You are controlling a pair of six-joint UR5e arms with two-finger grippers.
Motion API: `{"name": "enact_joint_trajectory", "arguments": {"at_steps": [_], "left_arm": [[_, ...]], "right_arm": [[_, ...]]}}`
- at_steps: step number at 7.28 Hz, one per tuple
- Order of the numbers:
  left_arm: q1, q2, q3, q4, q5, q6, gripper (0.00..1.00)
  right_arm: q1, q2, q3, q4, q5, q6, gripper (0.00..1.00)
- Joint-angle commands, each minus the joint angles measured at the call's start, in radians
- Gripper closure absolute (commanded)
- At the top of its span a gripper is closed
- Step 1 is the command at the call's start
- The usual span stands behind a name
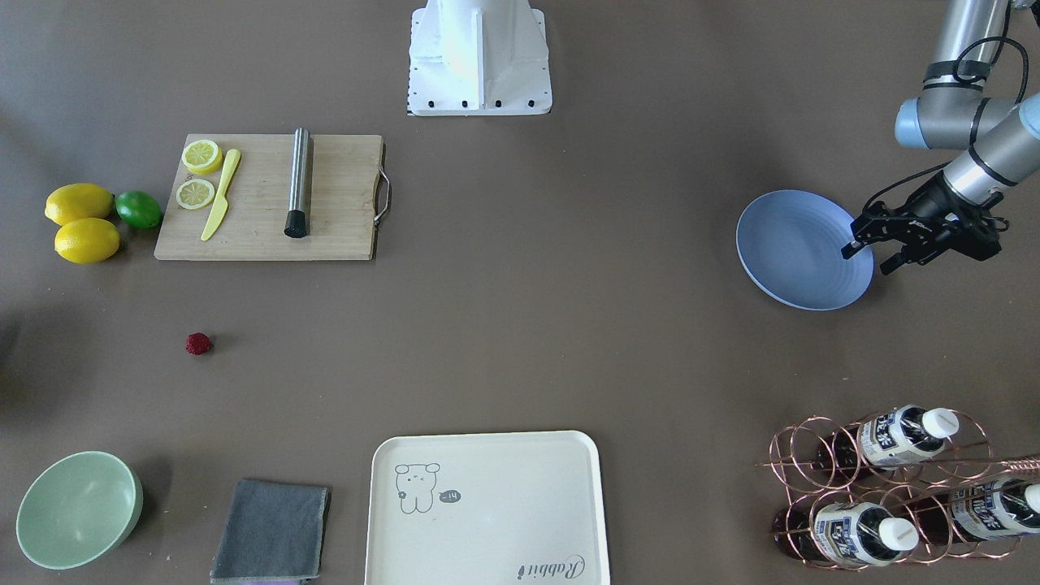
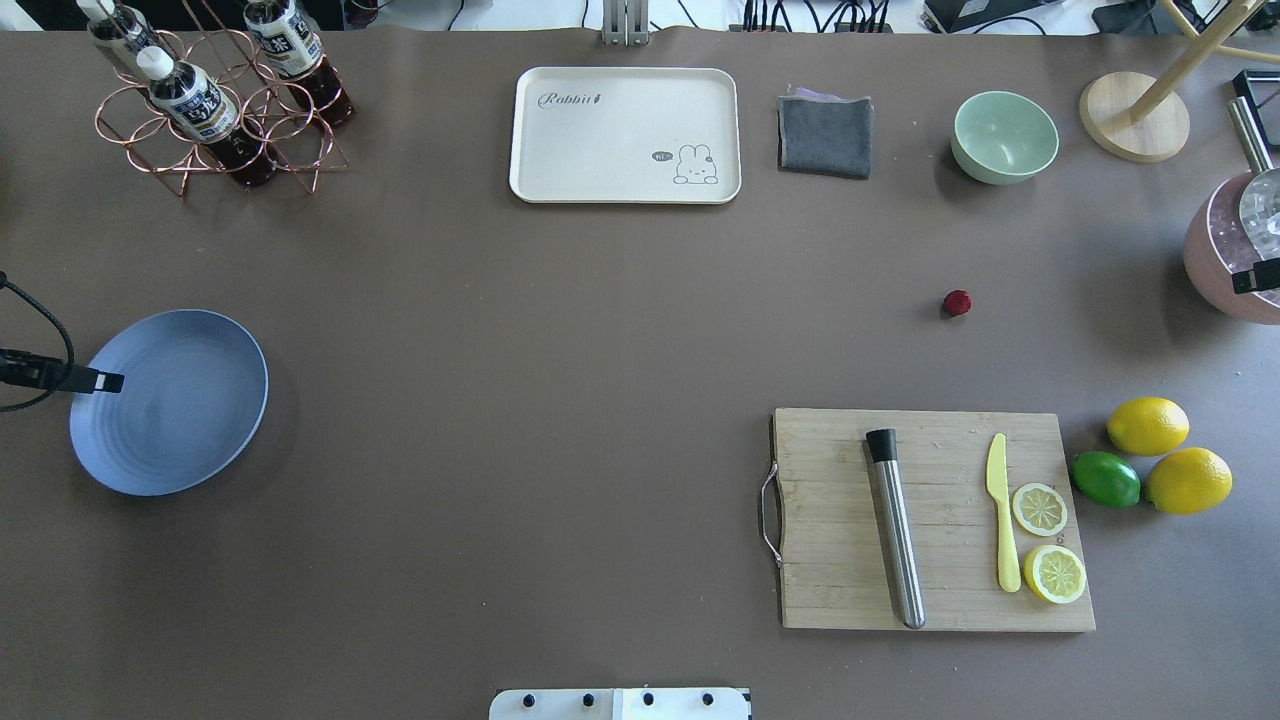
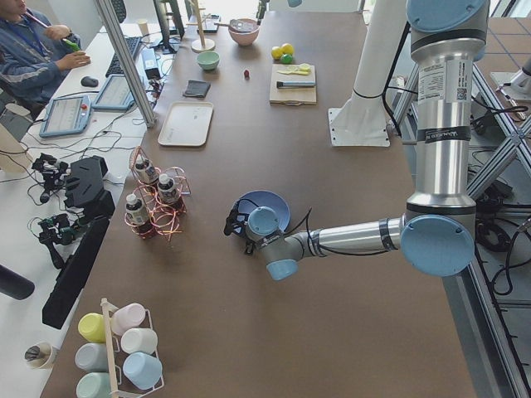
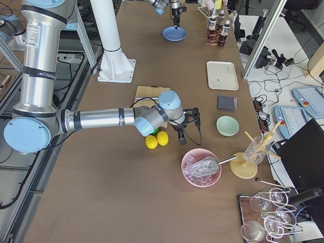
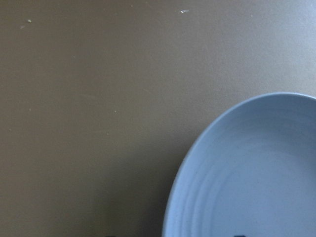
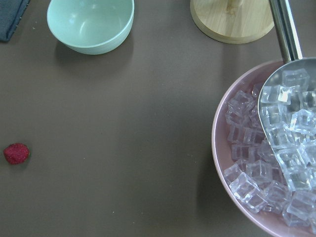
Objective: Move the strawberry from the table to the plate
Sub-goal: 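Reach the left gripper to the blue plate rim and grip it, then slide the blue plate with the left gripper toward the table center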
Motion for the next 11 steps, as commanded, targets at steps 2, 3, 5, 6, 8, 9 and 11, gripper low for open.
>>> {"name": "enact_joint_trajectory", "arguments": {"at_steps": [2, 3, 5, 6, 8, 9, 11], "left_arm": [[0.004, -0.003, -0.009, -0.008, -0.01, 0.001, 1.0], [-0.008, -0.019, -0.01, 0.005, -0.039, -0.002, 1.0], [-0.129, -0.146, -0.013, 0.115, -0.141, -0.06, 1.0], [-0.14, -0.217, -0.027, 0.142, -0.157, -0.15, 1.0], [-0.122, -0.347, -0.097, 0.255, -0.142, -0.305, 1.0], [-0.054, -0.389, -0.151, 0.353, -0.061, -0.323, 1.0], [0.106, -0.47, -0.24, 0.561, 0.114, -0.329, 1.0]], "right_arm": [[0.0, -0.001, -0.001, 0.0, -0.001, -0.001, 0.01], [0.0, -0.001, -0.001, 0.0, 0.002, 0.0, 0.01], [0.0, -0.002, -0.001, 0.0, 0.002, 0.003, 0.01], [0.0, -0.002, -0.001, 0.0, 0.003, 0.005, 0.01], [0.0, -0.001, -0.001, 0.0, 0.005, 0.006, 0.01], [0.0, -0.001, -0.001, 0.0, 0.005, 0.006, 0.01], [0.0, -0.002, -0.001, 0.0, 0.006, 0.006, 0.01]]}}
